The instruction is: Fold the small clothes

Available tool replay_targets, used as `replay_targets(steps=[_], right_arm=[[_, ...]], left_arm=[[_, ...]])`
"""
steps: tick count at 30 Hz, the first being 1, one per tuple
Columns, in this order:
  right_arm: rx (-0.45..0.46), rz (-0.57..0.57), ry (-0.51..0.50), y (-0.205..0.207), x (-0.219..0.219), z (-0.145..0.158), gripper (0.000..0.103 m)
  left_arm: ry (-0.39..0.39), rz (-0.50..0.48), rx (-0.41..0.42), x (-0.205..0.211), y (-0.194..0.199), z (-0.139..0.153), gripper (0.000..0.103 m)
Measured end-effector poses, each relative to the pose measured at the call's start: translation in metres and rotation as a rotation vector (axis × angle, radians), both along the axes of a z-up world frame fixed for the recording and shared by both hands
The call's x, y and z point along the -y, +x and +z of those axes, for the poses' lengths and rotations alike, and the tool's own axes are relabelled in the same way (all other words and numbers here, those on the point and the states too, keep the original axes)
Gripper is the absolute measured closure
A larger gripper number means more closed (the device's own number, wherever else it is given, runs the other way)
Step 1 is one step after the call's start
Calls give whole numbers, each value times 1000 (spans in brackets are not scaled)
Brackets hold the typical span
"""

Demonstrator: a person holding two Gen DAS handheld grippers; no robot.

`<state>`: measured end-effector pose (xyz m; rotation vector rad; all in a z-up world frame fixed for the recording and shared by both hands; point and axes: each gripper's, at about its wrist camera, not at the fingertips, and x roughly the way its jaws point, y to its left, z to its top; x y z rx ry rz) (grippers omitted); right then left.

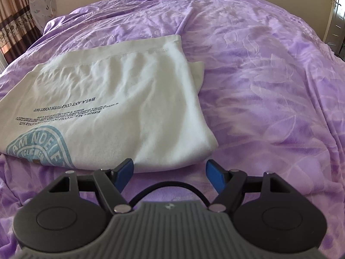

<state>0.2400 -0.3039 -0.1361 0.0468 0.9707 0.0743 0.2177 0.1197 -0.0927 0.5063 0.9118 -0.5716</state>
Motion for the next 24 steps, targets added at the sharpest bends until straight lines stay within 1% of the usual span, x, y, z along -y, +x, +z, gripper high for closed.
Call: replay_targets(steps=[2,3,4,6,7,10,12,17,19,21,24], right_arm=[[-2,2,0,0,0,-1,33],[-2,1,2,0,1,-1,33],[-3,-1,5,0,1,-1,33],[-6,-4,8,0,2,-2,33],[-7,-6,8,0,2,-2,33],[-9,-7,11,0,3,-4,33],[-12,-8,11,1,2,-6,33],[-7,-7,3,-1,0,-7,33],[-1,-10,1,-3,1,-5,33],[3,-12,2,-4,3,-5,33],[1,-19,4,-5,4,-5,33]], left_arm=[[-31,31,-23,-1,6,-6,41],[-54,44,-47,-3,8,-7,52],[-64,55,-76,-5,9,-8,58],[-65,54,-132,-10,9,-7,91],[-57,48,-137,-14,7,-5,98],[-40,58,-177,-28,2,0,100],[-23,80,-186,-35,0,-1,100],[-57,185,-246,-44,7,-15,100],[-84,233,-278,-51,9,-19,99],[-123,286,-307,-59,12,-19,99],[-145,328,-321,-65,11,-12,98]])
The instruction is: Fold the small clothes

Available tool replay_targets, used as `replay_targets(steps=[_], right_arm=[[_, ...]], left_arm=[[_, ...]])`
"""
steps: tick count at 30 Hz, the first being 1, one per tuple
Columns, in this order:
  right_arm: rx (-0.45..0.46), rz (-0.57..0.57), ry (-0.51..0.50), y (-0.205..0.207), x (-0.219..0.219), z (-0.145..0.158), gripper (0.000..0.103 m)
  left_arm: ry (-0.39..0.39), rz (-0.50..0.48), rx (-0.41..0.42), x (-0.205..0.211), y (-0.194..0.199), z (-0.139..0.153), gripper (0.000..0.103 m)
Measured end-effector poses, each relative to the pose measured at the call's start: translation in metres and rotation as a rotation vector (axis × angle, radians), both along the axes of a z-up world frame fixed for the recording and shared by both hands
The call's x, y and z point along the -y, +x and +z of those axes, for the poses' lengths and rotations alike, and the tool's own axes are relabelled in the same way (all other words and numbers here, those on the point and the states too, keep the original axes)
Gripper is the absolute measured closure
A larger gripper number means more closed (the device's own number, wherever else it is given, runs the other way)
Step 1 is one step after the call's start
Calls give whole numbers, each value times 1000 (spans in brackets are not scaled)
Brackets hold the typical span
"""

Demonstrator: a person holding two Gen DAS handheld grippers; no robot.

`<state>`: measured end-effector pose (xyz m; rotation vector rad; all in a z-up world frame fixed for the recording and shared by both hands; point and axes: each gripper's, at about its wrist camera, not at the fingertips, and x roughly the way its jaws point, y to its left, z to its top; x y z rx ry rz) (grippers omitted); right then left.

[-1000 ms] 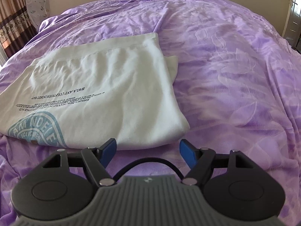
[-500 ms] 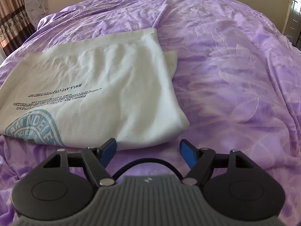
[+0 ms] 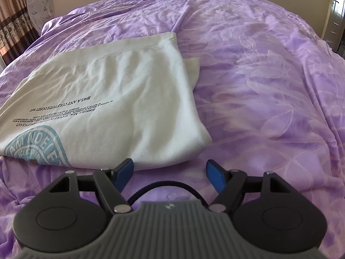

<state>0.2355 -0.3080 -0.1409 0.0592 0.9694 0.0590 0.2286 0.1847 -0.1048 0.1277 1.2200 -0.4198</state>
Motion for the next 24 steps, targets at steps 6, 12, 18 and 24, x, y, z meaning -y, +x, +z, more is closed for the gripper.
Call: replay_targets(steps=[6,12,18,24], right_arm=[[35,-10,-13,-10,7,13,33],[50,-87,87,-17,30,23,29],[7,-206,319,-7,60,21,25],[-75,-326,516,3,89,-4,25]], left_arm=[[125,26,-35,2,-9,6,99],[-47,204,81,-21,-19,43,86],[-180,413,32,-33,-3,34,47],[-258,552,-107,-41,3,-13,46]])
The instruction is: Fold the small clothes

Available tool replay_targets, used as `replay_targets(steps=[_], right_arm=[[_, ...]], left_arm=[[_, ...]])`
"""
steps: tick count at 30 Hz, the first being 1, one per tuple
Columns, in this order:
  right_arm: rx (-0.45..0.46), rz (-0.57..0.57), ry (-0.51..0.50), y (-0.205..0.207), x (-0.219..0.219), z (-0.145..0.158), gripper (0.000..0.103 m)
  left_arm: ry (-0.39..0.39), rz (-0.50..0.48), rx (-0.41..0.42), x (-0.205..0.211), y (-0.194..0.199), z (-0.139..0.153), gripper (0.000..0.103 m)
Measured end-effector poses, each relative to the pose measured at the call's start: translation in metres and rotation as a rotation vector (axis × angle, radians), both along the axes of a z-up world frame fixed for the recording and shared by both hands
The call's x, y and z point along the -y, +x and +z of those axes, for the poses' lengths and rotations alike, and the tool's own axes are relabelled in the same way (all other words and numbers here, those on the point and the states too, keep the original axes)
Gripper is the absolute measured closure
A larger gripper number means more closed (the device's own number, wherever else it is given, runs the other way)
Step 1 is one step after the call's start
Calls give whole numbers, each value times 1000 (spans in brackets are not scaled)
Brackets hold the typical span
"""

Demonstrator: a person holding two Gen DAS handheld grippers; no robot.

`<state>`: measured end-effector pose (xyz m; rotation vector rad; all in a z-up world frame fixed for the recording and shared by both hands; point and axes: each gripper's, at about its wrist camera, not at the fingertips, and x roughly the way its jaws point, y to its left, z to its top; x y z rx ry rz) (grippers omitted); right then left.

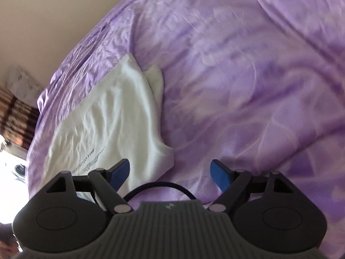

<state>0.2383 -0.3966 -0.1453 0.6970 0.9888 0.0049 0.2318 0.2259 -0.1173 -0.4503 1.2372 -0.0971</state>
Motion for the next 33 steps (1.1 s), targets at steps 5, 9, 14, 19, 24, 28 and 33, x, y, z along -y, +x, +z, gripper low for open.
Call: replay_targets(steps=[5,9,14,19,24,28,33], right_arm=[[0,-31,106,20,8,-17,48],[1,-45,140,30,10,-21,92],[81,14,-65,26,-4,14,100],[-16,57,-144,33,-5,-7,101],[-69,98,-210,34,-10,-13,96],[-72,173,-375,30,-20,9,81],[-10,232,-483,20,-23,45,68]], left_arm=[[-62,40,-1,-6,1,-6,73],[-6,-10,11,4,3,4,92],[39,-31,-19,10,7,6,93],[105,-38,-86,15,13,-7,88],[227,-86,-160,23,10,-3,86],[355,-137,-134,30,2,10,86],[397,-158,-33,37,-7,48,86]])
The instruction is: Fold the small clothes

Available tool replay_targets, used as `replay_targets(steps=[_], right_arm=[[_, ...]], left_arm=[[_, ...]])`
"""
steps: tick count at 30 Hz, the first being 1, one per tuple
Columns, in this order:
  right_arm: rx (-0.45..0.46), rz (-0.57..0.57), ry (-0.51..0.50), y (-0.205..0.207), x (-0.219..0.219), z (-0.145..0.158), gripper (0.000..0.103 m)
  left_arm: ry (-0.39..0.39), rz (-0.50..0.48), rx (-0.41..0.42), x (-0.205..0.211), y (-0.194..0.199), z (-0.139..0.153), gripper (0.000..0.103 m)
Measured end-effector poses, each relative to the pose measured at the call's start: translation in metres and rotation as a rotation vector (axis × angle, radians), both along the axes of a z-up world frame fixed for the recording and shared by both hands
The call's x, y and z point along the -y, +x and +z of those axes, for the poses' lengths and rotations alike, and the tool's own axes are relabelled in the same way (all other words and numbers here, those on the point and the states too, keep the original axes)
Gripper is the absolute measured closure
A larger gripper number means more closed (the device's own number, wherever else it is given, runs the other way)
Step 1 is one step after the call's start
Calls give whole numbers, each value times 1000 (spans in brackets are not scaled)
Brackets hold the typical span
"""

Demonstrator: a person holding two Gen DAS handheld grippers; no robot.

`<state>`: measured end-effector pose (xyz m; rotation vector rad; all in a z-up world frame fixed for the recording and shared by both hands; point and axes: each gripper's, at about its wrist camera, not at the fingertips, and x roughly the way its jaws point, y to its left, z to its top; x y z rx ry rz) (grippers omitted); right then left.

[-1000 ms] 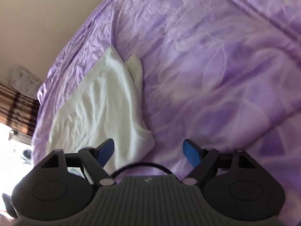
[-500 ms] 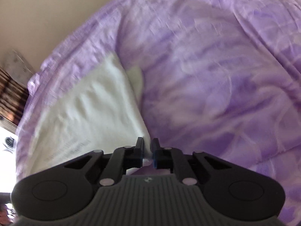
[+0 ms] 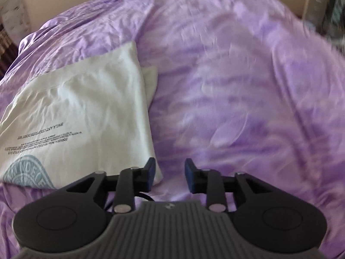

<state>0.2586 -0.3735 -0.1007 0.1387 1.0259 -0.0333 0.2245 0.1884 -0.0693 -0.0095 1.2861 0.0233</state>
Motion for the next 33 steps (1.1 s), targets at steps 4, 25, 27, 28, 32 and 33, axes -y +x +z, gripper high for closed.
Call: replay_targets(steps=[4,25,27,28,32,33], right_arm=[[65,68,-43,-6,-6,35,55],[150,88,45,71,-20,20,39],[127,93,56,80,-19,11,39],[109,87,68,86,-18,6,39],[58,64,133,105,-12,-13,39],[45,62,151,110,-11,-18,39]], left_arm=[[25,-30,98,15,-3,36,81],[6,-169,274,70,59,33,70],[-10,-170,275,68,65,26,70],[-18,-168,272,68,68,22,70],[-31,-162,276,68,80,9,70],[-35,-158,278,67,83,6,70]])
